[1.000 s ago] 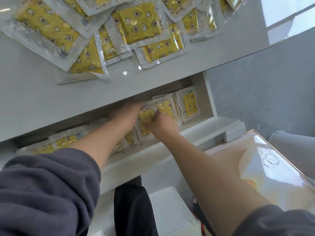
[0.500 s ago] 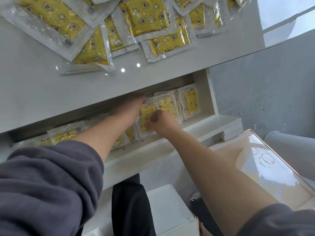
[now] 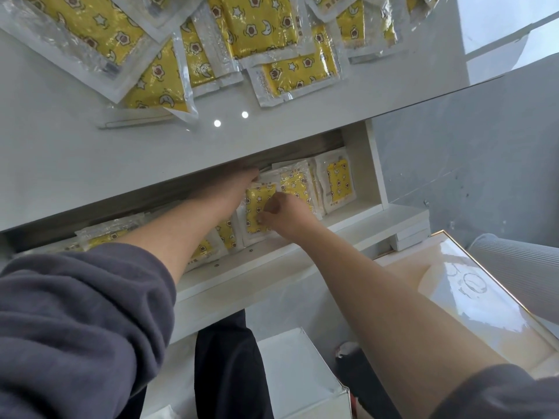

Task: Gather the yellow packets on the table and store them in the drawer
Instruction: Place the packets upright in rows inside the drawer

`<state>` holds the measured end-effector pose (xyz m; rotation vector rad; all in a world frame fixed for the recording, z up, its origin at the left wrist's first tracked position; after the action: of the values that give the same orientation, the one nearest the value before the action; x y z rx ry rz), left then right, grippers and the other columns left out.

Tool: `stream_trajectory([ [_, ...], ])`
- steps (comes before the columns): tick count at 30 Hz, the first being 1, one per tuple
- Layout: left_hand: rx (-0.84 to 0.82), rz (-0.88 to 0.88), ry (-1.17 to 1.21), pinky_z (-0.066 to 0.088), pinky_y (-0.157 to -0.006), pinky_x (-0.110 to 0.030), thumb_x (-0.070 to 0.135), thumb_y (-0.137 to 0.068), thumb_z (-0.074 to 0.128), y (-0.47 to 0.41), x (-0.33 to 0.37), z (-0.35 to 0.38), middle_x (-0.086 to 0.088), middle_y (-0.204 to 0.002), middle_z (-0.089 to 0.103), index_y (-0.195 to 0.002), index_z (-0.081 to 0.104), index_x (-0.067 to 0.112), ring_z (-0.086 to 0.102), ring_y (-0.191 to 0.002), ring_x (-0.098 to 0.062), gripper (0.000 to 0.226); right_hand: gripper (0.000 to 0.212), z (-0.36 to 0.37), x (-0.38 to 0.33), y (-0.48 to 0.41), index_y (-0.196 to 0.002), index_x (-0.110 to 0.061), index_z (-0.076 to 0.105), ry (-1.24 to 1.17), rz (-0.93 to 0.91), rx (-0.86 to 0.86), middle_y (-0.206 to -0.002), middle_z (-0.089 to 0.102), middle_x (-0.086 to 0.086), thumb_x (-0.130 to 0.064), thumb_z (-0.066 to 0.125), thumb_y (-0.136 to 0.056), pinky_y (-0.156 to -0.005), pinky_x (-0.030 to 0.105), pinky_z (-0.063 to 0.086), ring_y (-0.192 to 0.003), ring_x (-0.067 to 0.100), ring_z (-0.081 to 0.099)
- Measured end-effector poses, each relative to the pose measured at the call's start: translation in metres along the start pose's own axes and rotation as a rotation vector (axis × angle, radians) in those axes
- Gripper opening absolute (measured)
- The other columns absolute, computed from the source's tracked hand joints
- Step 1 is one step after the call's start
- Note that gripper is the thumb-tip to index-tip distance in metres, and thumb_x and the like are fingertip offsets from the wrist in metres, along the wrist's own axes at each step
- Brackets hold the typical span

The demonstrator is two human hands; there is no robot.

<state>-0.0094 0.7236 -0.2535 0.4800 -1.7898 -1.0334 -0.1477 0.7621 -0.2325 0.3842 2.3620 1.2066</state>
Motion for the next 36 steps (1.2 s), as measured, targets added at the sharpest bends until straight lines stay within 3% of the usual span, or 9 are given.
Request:
stream_trajectory([
  [4, 0.030, -0.046, 0.070, 0.021, -0.033, -0.015, 0.037, -0.093, 0.048, -0.004, 0.006, -0.002, -0.003, -0.062, 0.030, -0.091, 0.054, 0.020, 0.028, -0.050, -0.015, 0.018, 0.021, -0.003, 0.001, 0.001, -0.104, -0.016, 0.062, 0.002, -0.025, 0.051, -0.097, 0.066, 0.001, -0.030, 0.063, -0.088, -0.074, 0.032, 0.052, -0.088, 0.019, 0.060],
  [8, 0.013, -0.031, 0.037, 0.015, -0.029, -0.013, 0.034, -0.091, 0.047, -0.009, 0.007, -0.002, 0.000, -0.058, 0.024, -0.092, 0.054, 0.020, 0.023, -0.047, -0.013, 0.016, 0.021, -0.004, 0.002, -0.001, -0.100, -0.016, 0.061, 0.008, 0.000, 0.057, -0.092, 0.065, 0.001, -0.033, 0.063, -0.088, -0.075, 0.034, 0.053, -0.085, 0.020, 0.060],
  [11, -0.044, 0.088, -0.095, 0.026, -0.048, -0.017, 0.037, -0.095, 0.041, -0.013, -0.004, 0.000, 0.008, -0.071, 0.038, -0.098, 0.051, 0.023, 0.037, -0.062, -0.011, 0.017, 0.023, -0.002, 0.003, -0.002, -0.099, -0.016, 0.059, 0.043, 0.042, 0.076, -0.090, 0.064, 0.001, -0.036, 0.062, -0.088, -0.071, 0.032, 0.051, -0.083, 0.020, 0.060],
  [14, -0.067, 0.198, -0.270, 0.029, -0.065, -0.014, 0.040, -0.097, 0.038, -0.013, -0.014, -0.001, 0.006, -0.102, 0.049, -0.103, 0.048, 0.028, 0.045, -0.085, -0.013, 0.016, 0.020, 0.000, 0.003, -0.003, -0.093, -0.019, 0.058, 0.099, 0.068, 0.062, -0.082, 0.061, -0.001, -0.038, 0.061, -0.088, -0.064, 0.029, 0.047, -0.078, 0.019, 0.058],
  [18, 0.031, 0.334, -0.450, 0.050, -0.083, -0.034, 0.011, -0.096, 0.042, -0.013, -0.014, 0.003, -0.008, -0.113, 0.059, -0.113, 0.058, 0.021, 0.056, -0.095, -0.023, 0.026, 0.024, 0.005, 0.004, -0.007, -0.086, -0.017, 0.060, 0.062, 0.099, 0.026, -0.081, 0.069, 0.002, -0.041, 0.061, -0.088, -0.070, 0.033, 0.057, -0.077, 0.020, 0.067],
  [20, 0.036, 0.387, -0.447, 0.051, -0.090, -0.040, 0.005, -0.095, 0.046, -0.010, -0.013, 0.004, -0.008, -0.119, 0.059, -0.123, 0.054, 0.018, 0.058, -0.103, -0.025, 0.031, 0.023, 0.007, 0.003, -0.008, -0.086, -0.016, 0.063, 0.007, 0.102, -0.001, -0.081, 0.072, 0.004, -0.039, 0.063, -0.086, -0.074, 0.038, 0.059, -0.077, 0.021, 0.069],
  [25, 0.066, 0.389, -0.428, 0.047, -0.091, -0.032, 0.003, -0.093, 0.051, -0.007, -0.014, 0.006, -0.004, -0.128, 0.055, -0.128, 0.050, 0.019, 0.054, -0.114, -0.021, 0.038, 0.019, 0.006, 0.000, -0.004, -0.089, -0.014, 0.068, 0.025, 0.008, -0.121, -0.088, 0.072, 0.001, -0.032, 0.063, -0.085, -0.070, 0.032, 0.057, -0.082, 0.020, 0.066],
  [30, 0.070, 0.373, -0.499, 0.049, -0.083, -0.033, 0.006, -0.095, 0.049, -0.009, -0.013, 0.006, -0.004, -0.128, 0.056, -0.126, 0.051, 0.023, 0.056, -0.107, -0.022, 0.035, 0.018, 0.008, -0.005, 0.002, -0.097, -0.018, 0.070, 0.066, -0.079, -0.276, -0.095, 0.068, 0.003, -0.029, 0.057, -0.091, -0.069, 0.028, 0.049, -0.085, 0.019, 0.060],
  [36, 0.149, 0.460, -0.613, 0.050, -0.091, -0.038, 0.011, -0.094, 0.050, 0.030, -0.002, -0.002, -0.003, -0.141, 0.046, -0.139, 0.045, 0.023, 0.053, -0.119, -0.025, 0.047, 0.021, -0.002, -0.007, 0.013, -0.095, -0.007, 0.070, -0.068, -0.083, -0.103, -0.093, 0.071, 0.010, -0.020, 0.053, -0.092, -0.079, 0.038, 0.054, -0.088, 0.026, 0.065],
])
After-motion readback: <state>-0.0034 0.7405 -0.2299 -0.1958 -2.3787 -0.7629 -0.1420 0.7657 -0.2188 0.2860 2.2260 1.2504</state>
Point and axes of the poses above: each hand's wrist, its own y-axis away from the middle knuckle, its own z-axis out of the palm, x = y × z, the point moved 1 cm from there along -y, towards the middle knuckle
